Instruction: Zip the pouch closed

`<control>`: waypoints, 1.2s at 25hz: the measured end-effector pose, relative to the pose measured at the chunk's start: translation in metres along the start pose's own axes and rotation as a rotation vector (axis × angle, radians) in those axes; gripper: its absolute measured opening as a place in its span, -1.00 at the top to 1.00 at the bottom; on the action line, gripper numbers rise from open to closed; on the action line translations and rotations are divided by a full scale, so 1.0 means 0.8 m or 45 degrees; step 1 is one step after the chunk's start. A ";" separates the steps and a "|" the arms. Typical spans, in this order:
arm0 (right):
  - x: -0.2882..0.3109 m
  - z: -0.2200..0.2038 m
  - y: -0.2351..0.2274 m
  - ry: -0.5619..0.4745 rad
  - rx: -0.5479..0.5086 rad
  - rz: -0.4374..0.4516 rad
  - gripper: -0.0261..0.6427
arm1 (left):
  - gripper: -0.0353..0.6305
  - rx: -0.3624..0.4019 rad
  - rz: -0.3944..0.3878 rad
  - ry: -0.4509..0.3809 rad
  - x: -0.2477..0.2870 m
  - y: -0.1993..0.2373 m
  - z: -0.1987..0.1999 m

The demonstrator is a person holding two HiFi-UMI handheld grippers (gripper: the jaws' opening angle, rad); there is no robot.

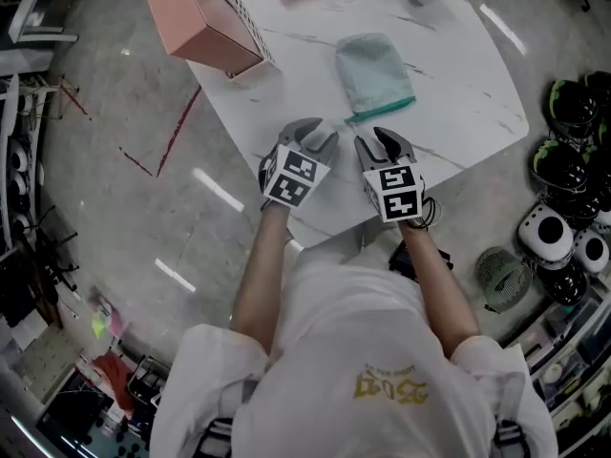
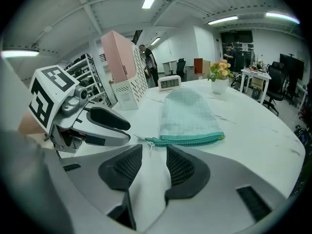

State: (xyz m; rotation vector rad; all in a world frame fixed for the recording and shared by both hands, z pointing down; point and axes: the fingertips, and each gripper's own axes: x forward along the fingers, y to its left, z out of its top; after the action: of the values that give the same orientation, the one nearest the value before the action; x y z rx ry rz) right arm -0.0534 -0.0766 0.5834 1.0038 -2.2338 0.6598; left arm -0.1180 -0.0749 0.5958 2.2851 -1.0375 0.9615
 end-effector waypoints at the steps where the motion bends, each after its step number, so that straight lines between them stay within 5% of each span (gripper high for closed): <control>1: 0.003 -0.002 0.002 0.008 0.000 0.001 0.42 | 0.40 0.026 -0.010 0.008 0.004 0.000 0.001; 14: 0.036 -0.014 0.006 0.060 -0.070 -0.036 0.51 | 0.48 0.231 -0.113 0.073 0.040 -0.005 0.006; 30: 0.054 -0.011 0.001 0.106 -0.124 -0.097 0.87 | 0.78 0.271 -0.154 0.095 0.050 -0.007 0.004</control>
State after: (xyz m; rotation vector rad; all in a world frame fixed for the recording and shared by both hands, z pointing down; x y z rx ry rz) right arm -0.0746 -0.0913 0.6189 0.9901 -2.1232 0.5441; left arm -0.0932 -0.0920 0.6225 2.4291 -0.7893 1.1448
